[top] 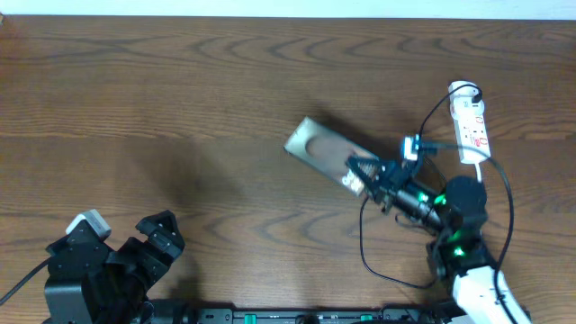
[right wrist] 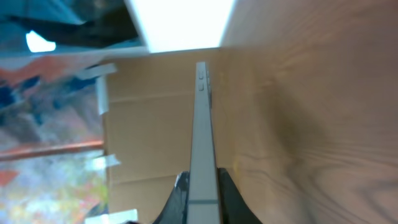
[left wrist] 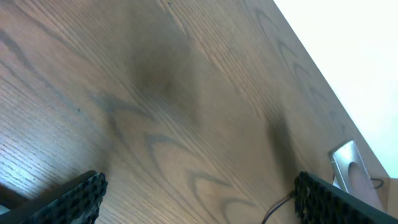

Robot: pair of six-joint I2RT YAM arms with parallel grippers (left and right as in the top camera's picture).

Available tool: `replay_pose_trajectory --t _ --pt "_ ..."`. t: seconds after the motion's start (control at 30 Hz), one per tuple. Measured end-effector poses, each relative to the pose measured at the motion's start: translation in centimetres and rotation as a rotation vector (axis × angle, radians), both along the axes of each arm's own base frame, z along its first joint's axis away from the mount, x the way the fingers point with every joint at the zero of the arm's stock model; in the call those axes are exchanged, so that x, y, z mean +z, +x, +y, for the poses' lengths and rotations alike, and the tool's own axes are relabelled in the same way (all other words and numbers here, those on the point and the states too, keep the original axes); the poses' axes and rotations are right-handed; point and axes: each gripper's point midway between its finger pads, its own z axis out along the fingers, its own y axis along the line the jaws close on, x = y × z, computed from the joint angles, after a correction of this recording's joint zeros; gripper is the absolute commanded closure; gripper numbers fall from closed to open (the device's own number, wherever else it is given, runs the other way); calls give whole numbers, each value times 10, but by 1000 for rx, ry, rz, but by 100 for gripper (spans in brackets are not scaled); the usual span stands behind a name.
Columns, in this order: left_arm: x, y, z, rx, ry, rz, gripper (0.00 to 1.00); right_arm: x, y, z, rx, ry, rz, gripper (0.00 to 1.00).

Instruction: Plug charger to phone and switch on socket

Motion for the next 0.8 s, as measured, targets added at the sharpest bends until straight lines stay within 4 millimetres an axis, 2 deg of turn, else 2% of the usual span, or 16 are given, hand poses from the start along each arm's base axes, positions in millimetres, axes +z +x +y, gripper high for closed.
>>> replay_pose_trajectory --t 0.07,0.13,0.27,0.43,0.6,0.67,0.8 --pt "1 1 0 17 -19 -6 2 -20 -10 -4 -21 29 4 99" --pt "2 4 -3 23 -53 -15 2 -28 -17 -8 -47 64 -16 99" --pt "15 30 -29 -52 -206 -114 2 -22 -19 -1 -66 115 -38 99" --pt "-2 52 -62 -167 -399 -122 2 -34 -21 14 -56 135 41 99" --pt "-26 65 -93 -281 -595 -94 2 -11 -22 23 -49 214 -26 99" --pt "-34 68 -99 -299 -654 -82 2 -13 -20 25 -57 228 -3 99" --pt "-29 73 -107 -332 -730 -109 2 -26 -19 32 -71 244 90 99"
